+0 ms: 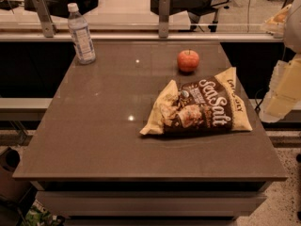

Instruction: Move apple near blue plastic bottle

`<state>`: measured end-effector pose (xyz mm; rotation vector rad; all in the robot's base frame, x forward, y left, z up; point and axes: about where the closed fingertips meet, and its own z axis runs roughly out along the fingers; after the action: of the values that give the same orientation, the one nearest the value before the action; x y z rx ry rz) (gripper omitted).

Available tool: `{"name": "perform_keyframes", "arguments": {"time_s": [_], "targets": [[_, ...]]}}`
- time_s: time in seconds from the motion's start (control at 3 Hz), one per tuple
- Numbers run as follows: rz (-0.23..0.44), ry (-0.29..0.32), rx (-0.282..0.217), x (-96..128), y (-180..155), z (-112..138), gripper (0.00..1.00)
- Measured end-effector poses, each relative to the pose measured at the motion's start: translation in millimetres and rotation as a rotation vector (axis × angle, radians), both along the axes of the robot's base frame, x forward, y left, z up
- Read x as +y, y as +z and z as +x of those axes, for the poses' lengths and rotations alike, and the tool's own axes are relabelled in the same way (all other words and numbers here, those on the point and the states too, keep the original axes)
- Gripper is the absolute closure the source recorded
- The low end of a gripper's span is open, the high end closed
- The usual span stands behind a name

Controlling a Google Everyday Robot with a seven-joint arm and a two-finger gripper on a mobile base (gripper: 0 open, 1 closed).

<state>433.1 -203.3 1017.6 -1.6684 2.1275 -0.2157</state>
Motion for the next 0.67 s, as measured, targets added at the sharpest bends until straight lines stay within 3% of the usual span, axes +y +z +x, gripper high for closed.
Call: {"name": "perform_keyframes", "arguments": {"time_s": [0.33,0.67], "targets": [[0.0,0.0,0.0,0,0,0,0.0],[0.025,-0.04,-0.022,-7,10,9,0.0]]}}
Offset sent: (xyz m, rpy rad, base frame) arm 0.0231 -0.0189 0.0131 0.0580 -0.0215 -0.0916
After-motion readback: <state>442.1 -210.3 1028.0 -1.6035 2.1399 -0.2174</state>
